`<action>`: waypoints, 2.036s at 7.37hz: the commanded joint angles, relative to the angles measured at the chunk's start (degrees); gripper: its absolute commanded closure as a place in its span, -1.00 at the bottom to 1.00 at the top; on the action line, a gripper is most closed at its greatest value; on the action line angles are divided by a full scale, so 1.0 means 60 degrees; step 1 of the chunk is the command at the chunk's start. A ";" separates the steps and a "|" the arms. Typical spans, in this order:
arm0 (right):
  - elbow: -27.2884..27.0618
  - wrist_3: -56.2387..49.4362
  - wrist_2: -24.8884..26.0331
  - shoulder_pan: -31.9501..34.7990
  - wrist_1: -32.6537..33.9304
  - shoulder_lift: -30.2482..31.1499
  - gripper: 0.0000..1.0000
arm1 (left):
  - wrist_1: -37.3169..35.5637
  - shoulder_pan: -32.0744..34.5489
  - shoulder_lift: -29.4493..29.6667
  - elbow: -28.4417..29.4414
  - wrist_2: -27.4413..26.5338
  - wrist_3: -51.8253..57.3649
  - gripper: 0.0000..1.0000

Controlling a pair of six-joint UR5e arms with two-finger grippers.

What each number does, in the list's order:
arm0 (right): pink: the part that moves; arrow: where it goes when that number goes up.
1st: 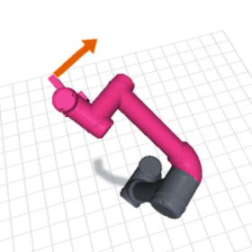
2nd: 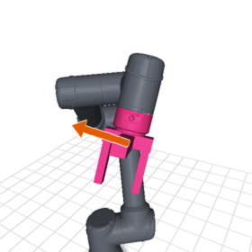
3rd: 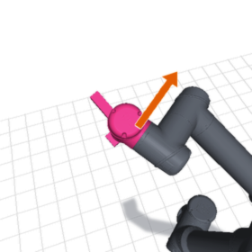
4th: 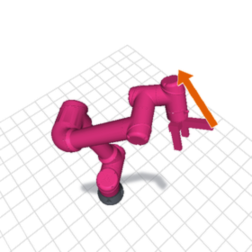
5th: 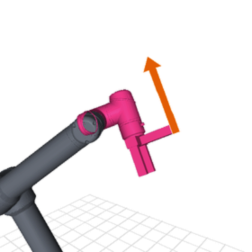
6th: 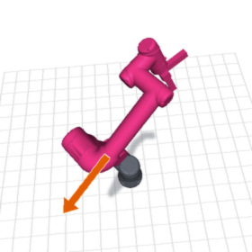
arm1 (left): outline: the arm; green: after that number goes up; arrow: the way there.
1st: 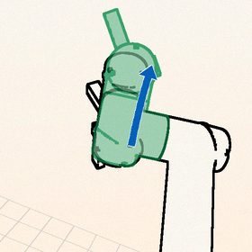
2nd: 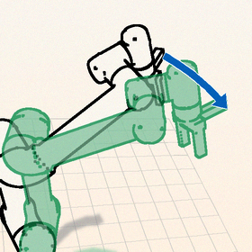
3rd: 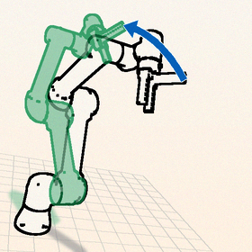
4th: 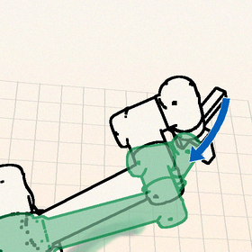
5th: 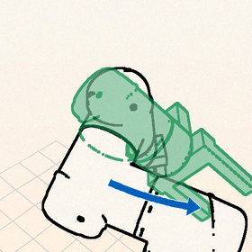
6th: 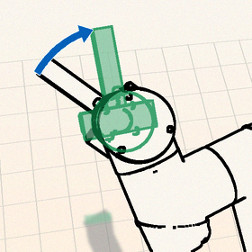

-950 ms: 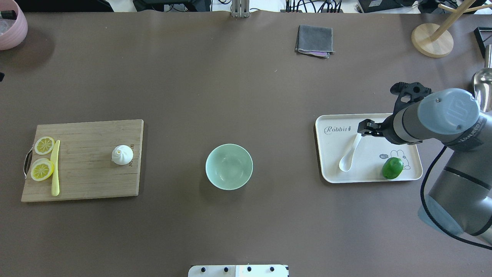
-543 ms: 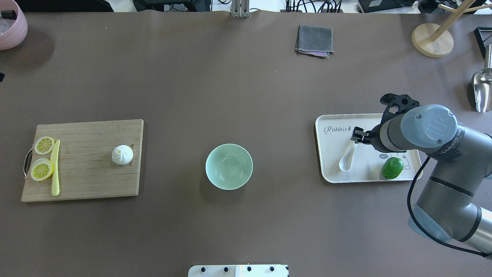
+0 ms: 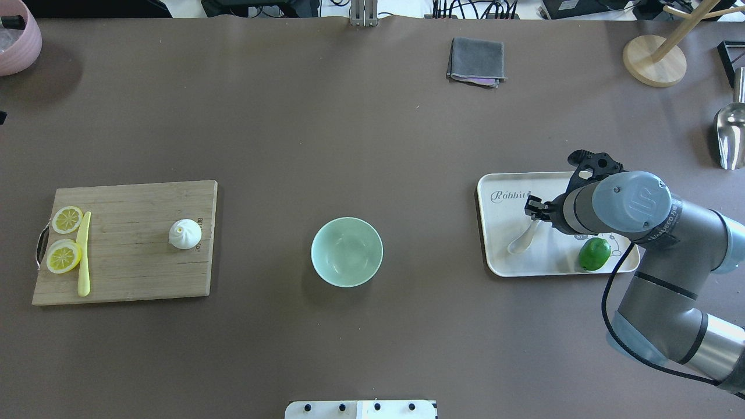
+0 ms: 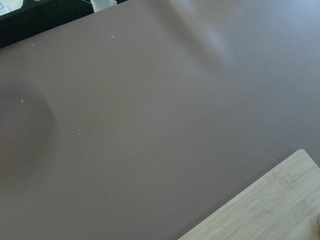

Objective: Put spoon and bun in bowl

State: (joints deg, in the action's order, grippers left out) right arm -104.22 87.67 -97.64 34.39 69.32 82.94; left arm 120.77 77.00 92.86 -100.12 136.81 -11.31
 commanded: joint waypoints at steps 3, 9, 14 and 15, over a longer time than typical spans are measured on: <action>0.0173 0.0286 0.0043 -0.0062 -0.0010 -0.0201 0.17 | 0.0028 -0.0001 -0.0007 0.0018 -0.0008 -0.0004 -0.96; -0.0032 0.0286 0.0058 0.0098 0.0150 -0.0550 1.00 | 0.0028 -0.0001 -0.0007 0.0018 0.0006 -0.0004 -0.96; 0.0011 0.1644 0.0028 0.0100 0.3248 -0.3723 1.00 | 0.0028 -0.0001 0.0008 0.0032 0.0006 -0.0004 -0.96; 0.0070 0.2185 0.0057 -0.0147 0.3923 -0.4471 1.00 | 0.0028 -0.0001 0.0008 0.0032 0.0006 -0.0019 -0.96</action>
State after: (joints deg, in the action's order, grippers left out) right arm -104.18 97.03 -97.41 34.79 87.14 62.16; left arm 120.94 76.99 92.89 -99.95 136.84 -11.36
